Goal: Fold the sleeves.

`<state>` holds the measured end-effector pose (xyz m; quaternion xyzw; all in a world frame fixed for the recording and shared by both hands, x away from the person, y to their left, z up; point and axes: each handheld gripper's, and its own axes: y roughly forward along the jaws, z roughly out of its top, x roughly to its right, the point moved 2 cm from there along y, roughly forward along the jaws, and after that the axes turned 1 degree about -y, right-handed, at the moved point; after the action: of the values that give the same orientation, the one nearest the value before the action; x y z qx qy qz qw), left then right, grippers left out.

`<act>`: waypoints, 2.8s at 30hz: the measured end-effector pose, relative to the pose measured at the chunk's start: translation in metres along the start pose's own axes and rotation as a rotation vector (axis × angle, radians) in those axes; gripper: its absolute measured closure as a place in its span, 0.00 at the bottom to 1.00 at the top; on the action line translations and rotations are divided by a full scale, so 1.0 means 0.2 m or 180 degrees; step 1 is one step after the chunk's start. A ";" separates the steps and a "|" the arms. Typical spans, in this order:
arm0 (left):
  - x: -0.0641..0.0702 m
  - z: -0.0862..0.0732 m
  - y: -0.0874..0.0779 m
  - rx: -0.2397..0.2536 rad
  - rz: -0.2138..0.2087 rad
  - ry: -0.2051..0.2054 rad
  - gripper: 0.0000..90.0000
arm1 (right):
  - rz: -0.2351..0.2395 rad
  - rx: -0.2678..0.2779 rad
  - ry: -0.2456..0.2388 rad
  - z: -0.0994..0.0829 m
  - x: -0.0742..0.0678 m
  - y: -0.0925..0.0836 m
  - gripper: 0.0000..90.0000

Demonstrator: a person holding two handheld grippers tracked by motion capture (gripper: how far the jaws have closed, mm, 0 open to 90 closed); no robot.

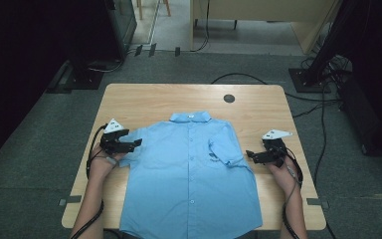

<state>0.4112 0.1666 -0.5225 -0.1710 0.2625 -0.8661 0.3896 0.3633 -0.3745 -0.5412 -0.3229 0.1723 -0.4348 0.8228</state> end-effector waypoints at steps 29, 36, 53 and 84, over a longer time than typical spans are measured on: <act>-0.09 -0.05 -0.04 -0.0096 0.0232 -0.0034 0.26 | -0.0018 -0.0002 0.0022 0.00 0.00 0.00 0.10; -0.11 -0.06 -0.05 -0.0096 0.0190 -0.0062 0.26 | -0.0023 -0.0002 0.0026 0.00 0.00 0.00 0.10; -0.19 -0.11 -0.11 -0.0137 0.0193 -0.0162 0.28 | -0.0024 -0.0002 0.0027 0.00 0.00 0.00 0.10; -0.17 -0.15 -0.13 -0.0137 0.0281 -0.0203 0.98 | -0.0035 -0.0002 0.0034 0.00 0.00 0.00 0.10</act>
<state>0.4033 0.2167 -0.5349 -0.1951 0.2759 -0.8362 0.4319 0.3632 -0.3744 -0.5411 -0.3217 0.1751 -0.4410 0.8193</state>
